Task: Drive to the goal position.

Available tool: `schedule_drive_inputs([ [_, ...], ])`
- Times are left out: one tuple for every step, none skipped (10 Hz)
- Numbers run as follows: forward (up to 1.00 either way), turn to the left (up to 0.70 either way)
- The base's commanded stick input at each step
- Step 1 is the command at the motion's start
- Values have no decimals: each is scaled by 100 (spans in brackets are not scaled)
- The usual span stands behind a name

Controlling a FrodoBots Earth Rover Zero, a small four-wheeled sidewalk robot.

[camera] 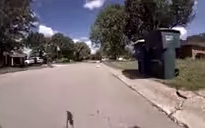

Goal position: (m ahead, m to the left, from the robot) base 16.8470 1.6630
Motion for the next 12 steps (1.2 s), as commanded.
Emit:
schedule_drive_inputs([
  [85, 2],
  [85, 2],
  [85, 2],
  [85, 2],
  [85, 2],
  [85, 2],
  [85, 2],
  [85, 2],
  [85, 2],
  [85, 2],
  [85, 2],
  [85, 2],
])
